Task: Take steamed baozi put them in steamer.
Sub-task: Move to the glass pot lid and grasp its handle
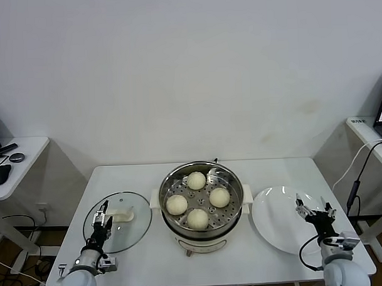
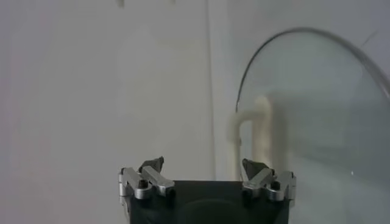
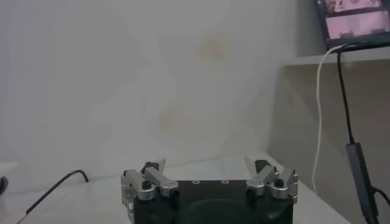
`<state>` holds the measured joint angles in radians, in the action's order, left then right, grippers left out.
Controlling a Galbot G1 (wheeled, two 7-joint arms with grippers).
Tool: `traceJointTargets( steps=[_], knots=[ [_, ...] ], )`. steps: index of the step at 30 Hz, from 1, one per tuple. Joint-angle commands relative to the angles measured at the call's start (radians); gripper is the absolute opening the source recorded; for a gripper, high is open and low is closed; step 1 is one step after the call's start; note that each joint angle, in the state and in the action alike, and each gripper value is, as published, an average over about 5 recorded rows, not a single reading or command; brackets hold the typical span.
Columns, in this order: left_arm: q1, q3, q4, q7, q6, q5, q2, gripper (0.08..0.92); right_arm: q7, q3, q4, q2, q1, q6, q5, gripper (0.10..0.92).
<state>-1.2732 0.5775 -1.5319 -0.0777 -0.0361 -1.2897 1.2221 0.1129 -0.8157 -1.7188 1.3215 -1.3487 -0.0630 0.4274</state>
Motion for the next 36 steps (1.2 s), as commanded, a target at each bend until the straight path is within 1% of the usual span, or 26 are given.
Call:
traceJointTargets(
  steps=[1, 11, 20, 30, 33, 36],
  knots=[
    [0.061, -0.004, 0.094, -0.026, 0.001, 0.000, -0.001, 0.823, -0.001, -0.002, 0.001, 0.007, -0.007, 0.003, -0.008, 0.823],
    [0.101, -0.012, 0.155, -0.066, 0.002, 0.020, 0.002, 0.823, -0.001, 0.000, 0.000, 0.019, -0.008, 0.004, -0.019, 0.823],
    [0.125, -0.020, 0.201, -0.160, 0.002, 0.035, 0.024, 0.823, -0.003, 0.002, 0.005, 0.028, -0.009, 0.008, -0.028, 0.823],
    [0.143, -0.027, 0.231, -0.190, -0.034, 0.074, 0.033, 0.823, -0.003, -0.001, 0.001, 0.030, -0.015, 0.009, -0.030, 0.823],
    [0.144, -0.026, 0.242, -0.186, -0.046, 0.074, 0.037, 0.821, -0.003, -0.001, -0.001, 0.031, -0.016, 0.009, -0.030, 0.823],
    [0.145, -0.026, 0.250, -0.175, -0.056, 0.074, 0.034, 0.775, -0.003, -0.001, -0.002, 0.031, -0.017, 0.010, -0.033, 0.823]
  ],
)
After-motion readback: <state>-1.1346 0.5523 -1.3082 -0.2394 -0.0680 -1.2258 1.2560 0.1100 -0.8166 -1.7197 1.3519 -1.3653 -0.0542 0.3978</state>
